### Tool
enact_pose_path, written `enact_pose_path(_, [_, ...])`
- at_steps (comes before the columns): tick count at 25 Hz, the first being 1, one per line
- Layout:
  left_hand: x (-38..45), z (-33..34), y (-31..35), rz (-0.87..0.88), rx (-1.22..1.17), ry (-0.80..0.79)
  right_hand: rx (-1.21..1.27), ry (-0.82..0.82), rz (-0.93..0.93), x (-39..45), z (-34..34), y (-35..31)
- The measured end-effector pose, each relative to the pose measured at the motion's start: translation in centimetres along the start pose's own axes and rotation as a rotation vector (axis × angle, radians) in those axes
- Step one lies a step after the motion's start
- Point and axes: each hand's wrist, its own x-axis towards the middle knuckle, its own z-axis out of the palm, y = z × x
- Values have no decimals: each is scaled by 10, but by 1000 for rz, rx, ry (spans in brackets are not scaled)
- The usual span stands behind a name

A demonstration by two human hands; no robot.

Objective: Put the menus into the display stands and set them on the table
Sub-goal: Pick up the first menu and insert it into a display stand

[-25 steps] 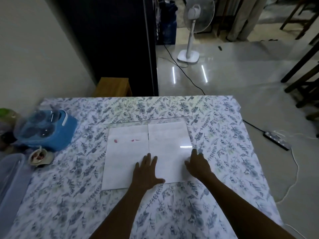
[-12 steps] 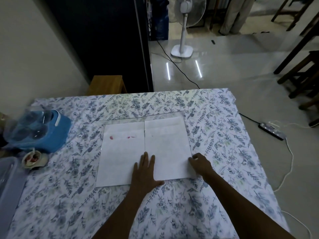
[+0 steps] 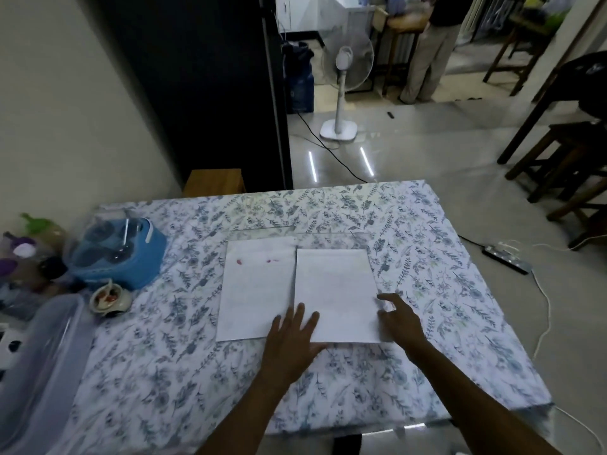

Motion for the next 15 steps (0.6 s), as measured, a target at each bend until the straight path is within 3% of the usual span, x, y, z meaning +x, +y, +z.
enact_pose_path(4, [-10, -38, 2, 110, 9, 176, 301, -64, 81, -27, -35, -19])
enact_pose_path(7, [-1, -79, 11, 156, 64, 283, 371, -128, 53, -40, -67, -41])
enact_pose_path(10, [16, -122, 18, 233, 202, 324, 257, -106, -50, -39, -86, -57])
enact_pose_path(15, [55, -172, 6, 321, 320, 168, -94, 9, -256, -11, -90, -85])
